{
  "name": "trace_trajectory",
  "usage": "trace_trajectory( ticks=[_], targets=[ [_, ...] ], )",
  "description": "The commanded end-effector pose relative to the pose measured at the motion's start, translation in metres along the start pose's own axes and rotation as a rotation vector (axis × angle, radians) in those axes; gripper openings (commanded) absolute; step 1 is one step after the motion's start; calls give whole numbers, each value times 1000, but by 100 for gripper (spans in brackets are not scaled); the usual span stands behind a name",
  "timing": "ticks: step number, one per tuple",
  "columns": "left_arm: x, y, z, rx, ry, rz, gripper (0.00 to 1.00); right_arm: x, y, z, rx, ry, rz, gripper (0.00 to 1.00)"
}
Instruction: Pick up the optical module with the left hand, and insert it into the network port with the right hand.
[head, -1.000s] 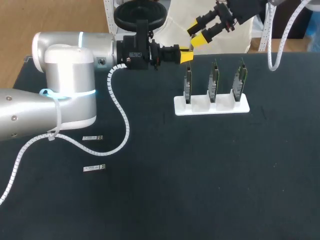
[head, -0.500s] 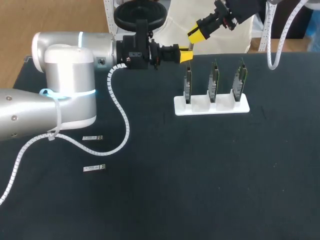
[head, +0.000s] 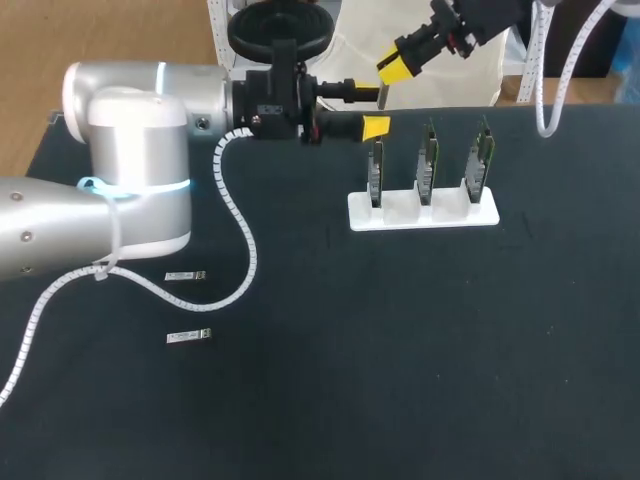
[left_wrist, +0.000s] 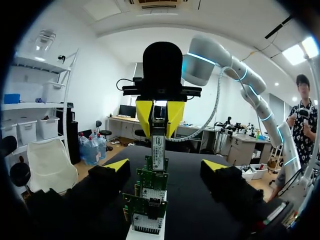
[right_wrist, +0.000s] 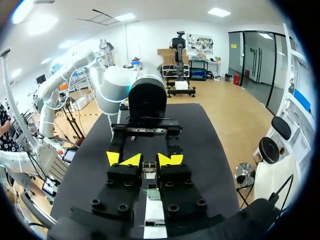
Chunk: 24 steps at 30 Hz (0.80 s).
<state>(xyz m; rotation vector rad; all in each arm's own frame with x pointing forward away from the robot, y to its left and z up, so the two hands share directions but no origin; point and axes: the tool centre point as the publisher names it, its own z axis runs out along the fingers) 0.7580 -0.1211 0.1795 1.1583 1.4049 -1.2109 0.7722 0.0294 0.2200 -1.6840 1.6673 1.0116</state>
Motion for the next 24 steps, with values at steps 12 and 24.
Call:
trace_trajectory(
  ticks=[12, 24],
  targets=[
    [12, -4, -32, -52, 236, 82, 100, 2, 5, 0, 2, -3, 0, 0],
    [33, 3, -49, -80, 377, 97, 100, 2, 8, 0, 11, -8, -7, 0]
  ],
)
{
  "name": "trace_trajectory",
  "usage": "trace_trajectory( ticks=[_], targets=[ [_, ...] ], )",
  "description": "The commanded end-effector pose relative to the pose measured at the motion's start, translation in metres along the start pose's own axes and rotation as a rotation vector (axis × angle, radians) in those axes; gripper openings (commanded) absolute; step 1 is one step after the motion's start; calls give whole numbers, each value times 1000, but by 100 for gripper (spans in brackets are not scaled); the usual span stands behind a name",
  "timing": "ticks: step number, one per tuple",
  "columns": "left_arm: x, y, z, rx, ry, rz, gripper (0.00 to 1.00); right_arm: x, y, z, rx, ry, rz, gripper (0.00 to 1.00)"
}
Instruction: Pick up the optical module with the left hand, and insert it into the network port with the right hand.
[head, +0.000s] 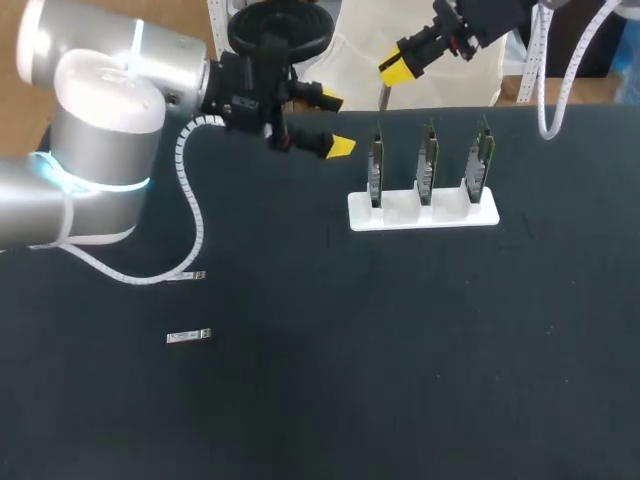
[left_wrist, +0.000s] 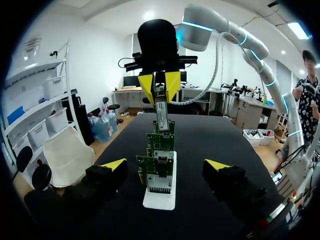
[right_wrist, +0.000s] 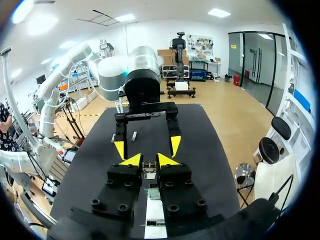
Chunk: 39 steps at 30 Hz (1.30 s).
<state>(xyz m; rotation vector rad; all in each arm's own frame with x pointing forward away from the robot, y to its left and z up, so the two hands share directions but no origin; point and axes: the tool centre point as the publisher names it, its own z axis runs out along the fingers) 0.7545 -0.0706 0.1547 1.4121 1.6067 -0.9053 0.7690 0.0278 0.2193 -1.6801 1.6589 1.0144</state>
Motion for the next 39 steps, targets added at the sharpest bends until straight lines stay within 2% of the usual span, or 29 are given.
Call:
trace_trajectory(
  ticks=[1, 13, 30, 39],
  targets=[
    [6, -1, 1, 3, 40, -8, 100, 1, 5, 1, 10, 0, -4, 0],
    [20, 4, 10, 9, 109, -18, 100, 0, 7, 1, 7, 4, -12, 0],
    [27, 6, 18, 26, 165, -25, 100, 2, 8, -2, -6, 2, -15, 0],
    [26, 6, 17, 11, 161, -23, 100, 2, 8, -2, -13, 10, -20, 0]
  ],
)
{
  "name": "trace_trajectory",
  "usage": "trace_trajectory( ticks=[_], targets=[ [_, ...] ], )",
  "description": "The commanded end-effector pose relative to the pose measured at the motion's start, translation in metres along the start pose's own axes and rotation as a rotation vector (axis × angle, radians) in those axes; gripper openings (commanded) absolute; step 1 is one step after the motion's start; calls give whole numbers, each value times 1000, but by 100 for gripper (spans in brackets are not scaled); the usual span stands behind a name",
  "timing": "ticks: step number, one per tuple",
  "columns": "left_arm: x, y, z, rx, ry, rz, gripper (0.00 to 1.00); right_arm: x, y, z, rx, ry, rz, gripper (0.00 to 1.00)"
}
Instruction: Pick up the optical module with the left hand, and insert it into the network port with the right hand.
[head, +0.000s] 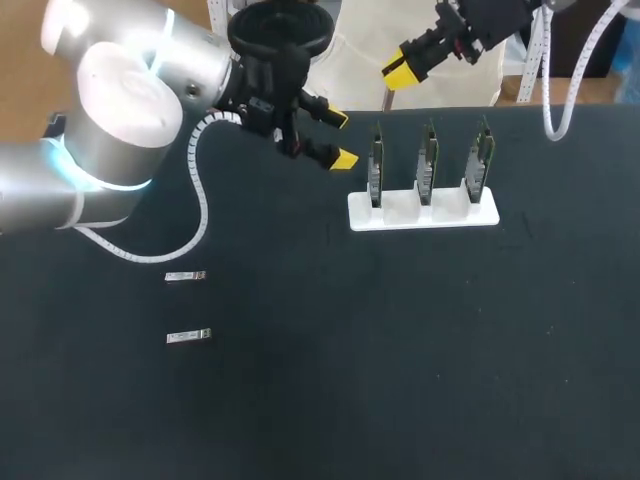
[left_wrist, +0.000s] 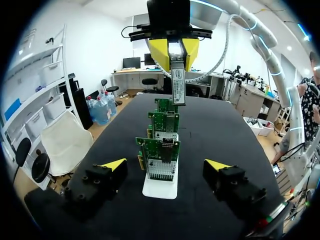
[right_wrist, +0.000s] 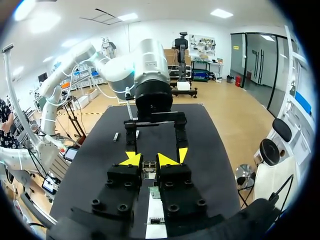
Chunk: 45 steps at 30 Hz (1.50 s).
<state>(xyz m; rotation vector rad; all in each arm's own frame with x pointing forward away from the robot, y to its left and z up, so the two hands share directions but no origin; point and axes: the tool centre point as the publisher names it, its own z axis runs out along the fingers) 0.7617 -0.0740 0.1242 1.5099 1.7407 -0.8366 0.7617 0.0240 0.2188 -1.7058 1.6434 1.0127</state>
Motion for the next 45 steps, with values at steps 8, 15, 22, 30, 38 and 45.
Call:
trace_trajectory(
  ticks=[8, 15, 22, 30, 38, 45],
  targets=[
    [0, -1, 0, -3, 1, 0, 100, 4, -2, 7, 1, 40, 3, 0],
    [0, -1, 0, -3, 1, 0, 100, 7, -5, 13, 21, 82, 8, 0],
    [0, -1, 0, -3, 1, 0, 100, 12, -6, 23, 12, 117, 6, 0],
    [0, -1, 0, -3, 1, 0, 100, 18, -11, 31, 1, 149, 10, 0],
    [0, -1, 0, -3, 1, 0, 100, 26, -17, 35, 9, 174, 26, 0],
    [0, -1, 0, -3, 1, 0, 100, 30, -19, 36, 1, 190, 25, 0]
  ],
)
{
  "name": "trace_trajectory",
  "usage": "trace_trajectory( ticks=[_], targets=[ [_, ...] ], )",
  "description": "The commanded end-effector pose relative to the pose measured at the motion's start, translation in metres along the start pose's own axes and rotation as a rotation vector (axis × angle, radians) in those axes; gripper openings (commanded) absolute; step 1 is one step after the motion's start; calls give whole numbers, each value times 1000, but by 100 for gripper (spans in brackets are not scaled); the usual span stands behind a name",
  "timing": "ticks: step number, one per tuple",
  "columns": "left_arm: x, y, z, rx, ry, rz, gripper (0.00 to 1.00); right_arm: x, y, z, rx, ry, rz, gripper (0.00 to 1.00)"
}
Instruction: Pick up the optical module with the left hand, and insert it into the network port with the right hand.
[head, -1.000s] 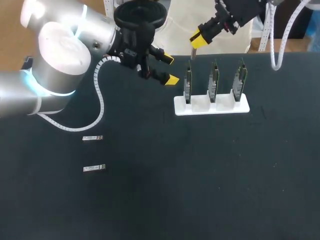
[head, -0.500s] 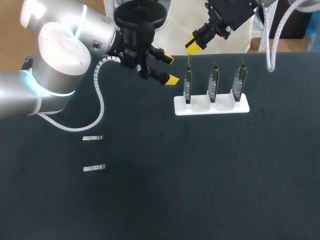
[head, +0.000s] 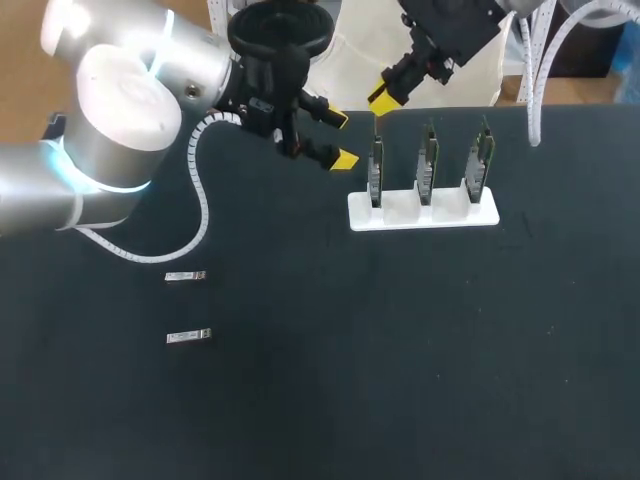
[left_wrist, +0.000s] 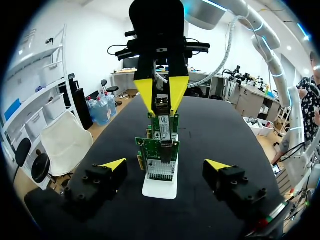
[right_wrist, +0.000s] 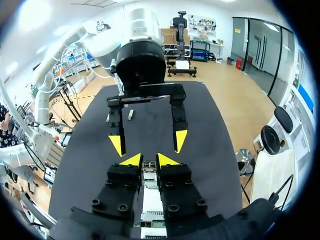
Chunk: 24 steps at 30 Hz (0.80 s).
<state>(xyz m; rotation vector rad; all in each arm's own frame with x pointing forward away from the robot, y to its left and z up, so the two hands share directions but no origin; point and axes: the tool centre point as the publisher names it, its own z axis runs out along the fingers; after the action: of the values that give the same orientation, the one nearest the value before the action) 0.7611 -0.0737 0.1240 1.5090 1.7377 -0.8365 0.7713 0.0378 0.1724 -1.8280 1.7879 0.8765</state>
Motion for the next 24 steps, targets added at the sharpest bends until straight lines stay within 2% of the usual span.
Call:
trace_trajectory(
  ticks=[1, 24],
  targets=[
    [-1, 0, 0, -2, 4, -1, 100, 0, -3, 0, -7, 0, -1, 0],
    [-1, 0, 0, -2, 4, -1, 100, -1, 6, -1, 14, -25, -4, 0]
  ],
)
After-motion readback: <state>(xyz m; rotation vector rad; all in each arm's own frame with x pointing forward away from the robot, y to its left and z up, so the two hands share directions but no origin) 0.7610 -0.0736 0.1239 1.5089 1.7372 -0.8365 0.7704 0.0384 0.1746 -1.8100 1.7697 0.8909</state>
